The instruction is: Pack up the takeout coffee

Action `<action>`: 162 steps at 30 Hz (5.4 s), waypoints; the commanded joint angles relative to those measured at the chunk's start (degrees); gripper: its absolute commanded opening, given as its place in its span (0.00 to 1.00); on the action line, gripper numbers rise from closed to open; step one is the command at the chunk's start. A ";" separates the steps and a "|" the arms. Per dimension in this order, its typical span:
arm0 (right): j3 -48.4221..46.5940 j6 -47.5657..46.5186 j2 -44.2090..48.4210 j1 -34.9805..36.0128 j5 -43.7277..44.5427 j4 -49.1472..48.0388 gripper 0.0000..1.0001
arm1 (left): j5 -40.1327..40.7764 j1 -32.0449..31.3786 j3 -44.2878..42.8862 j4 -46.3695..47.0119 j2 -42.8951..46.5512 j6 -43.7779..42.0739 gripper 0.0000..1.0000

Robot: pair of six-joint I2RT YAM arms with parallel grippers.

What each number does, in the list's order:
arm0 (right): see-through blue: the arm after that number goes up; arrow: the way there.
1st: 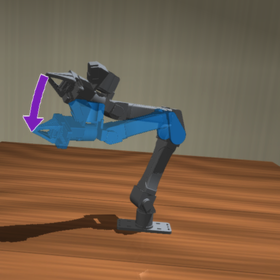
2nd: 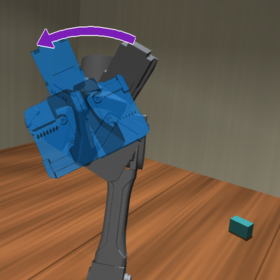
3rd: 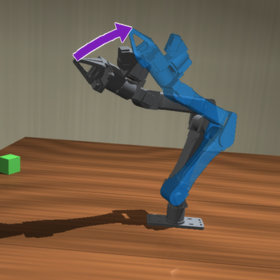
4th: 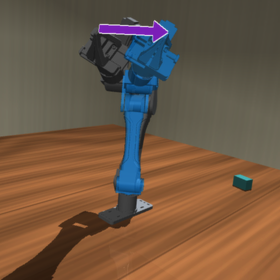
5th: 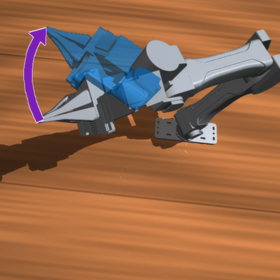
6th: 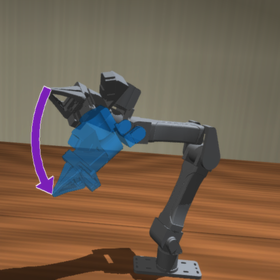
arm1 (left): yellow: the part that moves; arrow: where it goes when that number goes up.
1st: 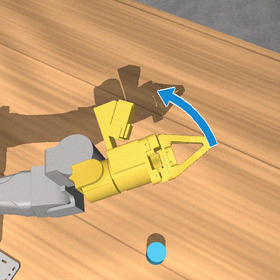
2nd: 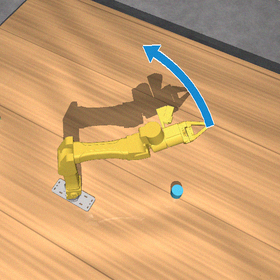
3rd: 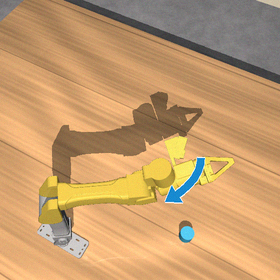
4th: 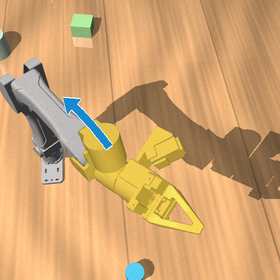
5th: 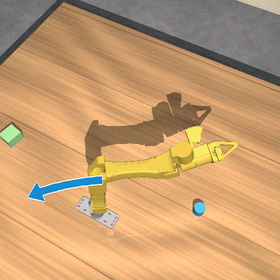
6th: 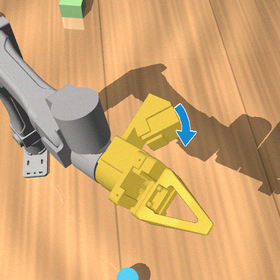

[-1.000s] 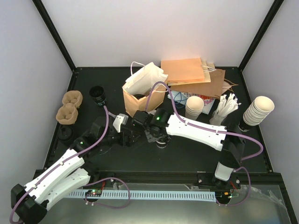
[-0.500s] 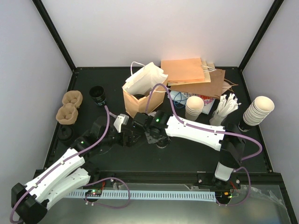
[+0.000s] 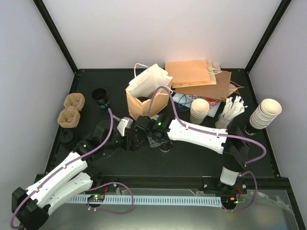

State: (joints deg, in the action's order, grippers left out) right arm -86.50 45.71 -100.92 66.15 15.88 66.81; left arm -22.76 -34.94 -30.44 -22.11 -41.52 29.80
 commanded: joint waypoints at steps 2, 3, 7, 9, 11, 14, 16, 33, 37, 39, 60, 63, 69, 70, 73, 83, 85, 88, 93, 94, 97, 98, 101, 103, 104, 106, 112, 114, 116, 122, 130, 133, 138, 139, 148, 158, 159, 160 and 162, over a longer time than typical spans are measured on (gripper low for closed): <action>0.76 -0.13 -0.52 0.30 -0.32 -0.38 0.07 | -1.67 0.43 -0.40 2.02 -1.27 -0.08 0.99; 0.54 -0.25 -0.35 0.28 -0.40 -0.30 0.09 | -1.76 0.40 -0.41 2.05 -1.40 -0.03 0.99; -0.92 -0.60 0.64 0.27 -0.11 0.74 0.19 | -2.23 0.38 -0.57 2.23 -1.87 -0.17 0.99; -2.12 -0.78 1.03 0.30 0.51 1.83 0.24 | -2.23 0.45 -0.61 2.29 -1.90 -0.18 0.99; -3.52 -1.00 1.33 0.34 1.25 3.47 0.27 | -2.21 0.38 -0.68 2.33 -1.90 -0.20 0.99; -5.13 -1.29 1.94 0.25 2.36 4.90 0.29 | -2.17 0.40 -0.85 2.58 -1.94 -0.26 0.99; -6.01 -1.34 2.29 0.33 3.10 5.74 0.33 | -2.06 0.41 -0.90 2.60 -1.99 -0.20 0.99; 6.77 -7.99 12.72 -1.15 5.25 -2.98 1.00 | -4.19 1.60 0.27 7.83 -5.82 2.08 0.94; 9.75 -10.34 13.60 -1.11 0.98 -6.39 1.00 | -5.46 1.63 1.34 10.41 -8.22 4.58 0.91; 10.24 -10.16 13.42 -1.21 0.95 -6.98 1.00 | -6.09 1.71 2.11 12.10 -9.75 5.58 0.87; 10.24 -9.45 9.27 -4.35 -0.96 -8.84 0.87 | -8.94 2.69 0.58 20.53 -20.56 6.95 0.60; 10.18 -9.33 8.68 -4.41 -0.70 -8.16 0.86 | -9.72 2.68 0.38 21.65 -21.53 7.16 0.59; 10.65 -9.04 8.05 -4.46 -0.86 -8.02 0.86 | -12.05 2.69 0.29 23.78 -23.19 7.79 0.57; 10.72 -9.10 7.97 -4.45 -0.87 -7.99 0.86 | -12.61 2.61 0.33 24.15 -23.44 7.88 0.57; 10.74 -9.06 7.91 -4.50 -0.86 -8.00 0.86 | -13.63 2.61 0.38 25.20 -24.51 8.14 0.56; 11.94 -10.47 8.17 -5.76 -3.28 -8.71 0.79 | -16.57 2.55 -0.19 27.88 -27.97 8.61 0.51; 12.12 -10.73 8.14 -5.88 -3.43 -8.71 0.79 | -17.01 2.51 -0.28 28.37 -28.76 8.80 0.51; 12.47 -11.03 8.12 -6.02 -3.61 -8.64 0.79 | -17.44 2.53 -0.50 28.85 -29.70 8.86 0.49; 12.58 -13.24 7.81 -6.11 -5.01 -8.55 0.79 | -17.65 2.52 -0.86 29.01 -30.45 8.78 0.49; 12.58 -13.88 7.68 -6.19 -5.48 -8.39 0.79 | -17.66 2.57 -0.93 28.97 -30.46 8.71 0.49; 12.58 -15.87 7.43 -6.34 -7.01 -7.76 0.79 | -17.19 2.52 -1.12 28.66 -30.26 8.70 0.49; 12.77 -16.58 7.62 -6.38 -7.64 -7.71 0.79 | -16.77 2.56 -1.12 28.50 -30.10 8.69 0.49; 13.97 -18.97 8.77 -6.38 -10.20 -8.59 0.79 | -15.78 2.66 -0.57 28.47 -28.96 9.32 0.48; 15.18 -21.14 10.10 -6.38 -12.36 -9.63 0.79 | -15.89 2.62 -0.13 28.52 -28.08 9.75 0.49; 15.94 -22.08 10.80 -6.38 -13.51 -10.23 0.79 | -16.00 2.60 0.07 28.40 -27.61 9.87 0.49; 16.98 -23.63 12.40 -6.38 -14.68 -10.87 0.79 | -16.30 2.62 0.32 28.02 -26.82 9.92 0.49; 17.72 -24.95 12.25 -6.47 -13.40 -10.78 0.79 | -18.61 2.41 1.25 29.99 -28.17 10.63 0.47; 17.39 -24.97 11.84 -6.49 -13.42 -10.84 0.79 | -19.29 2.27 1.46 30.89 -29.10 10.96 0.46; 17.10 -24.92 11.51 -6.47 -13.15 -11.00 0.79 | -19.80 2.03 1.69 31.90 -29.44 11.21 0.46; 16.71 -25.10 10.84 -6.47 -13.65 -11.48 0.79 | -18.86 1.86 1.48 30.68 -30.79 10.39 0.41; 17.13 -25.67 10.76 -6.47 -13.72 -11.79 0.79 | -19.45 1.58 1.53 31.19 -36.20 10.24 0.37; 17.48 -25.75 10.64 -6.49 -13.76 -11.88 0.79 | -18.73 1.60 1.20 29.82 -37.00 9.66 0.37; 18.09 -26.19 10.59 -6.52 -14.65 -12.20 0.79 | -16.90 1.59 -0.03 25.37 -38.20 7.89 0.37; 18.24 -26.16 10.44 -6.52 -14.91 -12.16 0.79 | -16.53 1.55 -0.44 24.13 -38.46 7.45 0.37; 21.32 -26.98 11.73 -8.30 -21.04 -13.82 0.79 | -19.05 1.53 -1.86 25.78 -36.51 9.02 0.39; 21.81 -30.48 13.33 -8.23 -23.41 -13.82 0.79 | -22.78 1.37 -5.77 25.88 -38.55 7.73 0.43; 21.81 -30.70 13.16 -8.25 -23.50 -13.83 0.79 | -23.01 1.32 -5.70 26.07 -38.70 7.73 0.43; 21.88 -31.01 13.13 -8.24 -23.63 -13.87 0.79 | -23.15 1.31 -5.57 26.29 -38.79 7.74 0.43; 21.98 -31.32 13.12 -8.23 -23.66 -14.02 0.79 | -23.02 1.18 -5.55 25.62 -38.98 7.20 0.43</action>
State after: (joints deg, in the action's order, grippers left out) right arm -66.92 15.22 -86.04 57.34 -0.27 51.18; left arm -43.97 -33.15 -34.35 4.29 -79.61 38.52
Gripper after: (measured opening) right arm 0.788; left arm 0.429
